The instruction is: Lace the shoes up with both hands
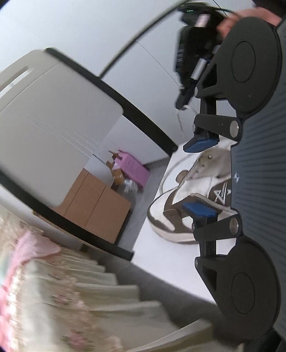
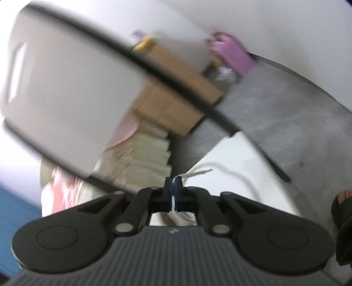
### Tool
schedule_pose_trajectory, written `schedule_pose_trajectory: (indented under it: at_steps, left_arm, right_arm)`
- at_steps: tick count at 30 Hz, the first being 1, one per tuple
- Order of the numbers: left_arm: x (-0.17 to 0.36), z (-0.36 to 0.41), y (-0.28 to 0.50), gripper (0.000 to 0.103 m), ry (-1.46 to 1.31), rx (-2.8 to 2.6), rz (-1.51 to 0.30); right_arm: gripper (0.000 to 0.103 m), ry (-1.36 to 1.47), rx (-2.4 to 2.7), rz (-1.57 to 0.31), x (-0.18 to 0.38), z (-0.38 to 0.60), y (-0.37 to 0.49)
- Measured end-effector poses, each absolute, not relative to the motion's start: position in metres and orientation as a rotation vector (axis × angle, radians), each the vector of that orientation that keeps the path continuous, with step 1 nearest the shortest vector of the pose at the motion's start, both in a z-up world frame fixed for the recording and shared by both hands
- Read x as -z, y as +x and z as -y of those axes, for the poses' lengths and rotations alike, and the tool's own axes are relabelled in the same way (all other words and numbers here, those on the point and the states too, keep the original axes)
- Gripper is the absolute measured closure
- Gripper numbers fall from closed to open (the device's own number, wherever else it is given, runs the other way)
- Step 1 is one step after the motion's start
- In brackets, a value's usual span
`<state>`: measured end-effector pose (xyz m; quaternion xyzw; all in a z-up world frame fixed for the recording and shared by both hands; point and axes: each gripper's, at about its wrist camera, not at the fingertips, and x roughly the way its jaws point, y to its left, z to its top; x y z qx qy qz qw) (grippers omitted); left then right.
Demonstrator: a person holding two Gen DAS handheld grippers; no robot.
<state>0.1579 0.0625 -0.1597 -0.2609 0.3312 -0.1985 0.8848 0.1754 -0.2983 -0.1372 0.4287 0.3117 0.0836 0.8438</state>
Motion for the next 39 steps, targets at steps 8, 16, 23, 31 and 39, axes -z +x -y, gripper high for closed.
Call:
schedule_pose_trajectory:
  at_steps: [8,16,23,31,39]
  left_arm:
    - [0.169,-0.083,0.157,0.047,-0.806,0.56,-0.711]
    - [0.191,-0.075,0.162,0.047,-1.007,0.713,-0.817]
    - [0.213,-0.073,0.171,0.049,-1.161,0.733,-0.895]
    - [0.21,-0.077,0.171,0.099,-1.133,0.651,-0.854]
    - [0.188,-0.071,0.166,0.1,-1.017,0.653,-0.743]
  right_arm:
    - [0.1,0.671,-0.346,-0.69,0.115,0.243,0.128]
    - [0.1,0.43,-0.475,-0.648,0.1,0.204,0.104]
    - [0.1,0.331,-0.571,-0.625,0.099,0.19,0.092]
    - [0.1,0.304,-0.61,-0.669,0.108,0.189,0.09]
    - [0.095,0.435,-0.545,-0.715,0.118,0.212,0.095]
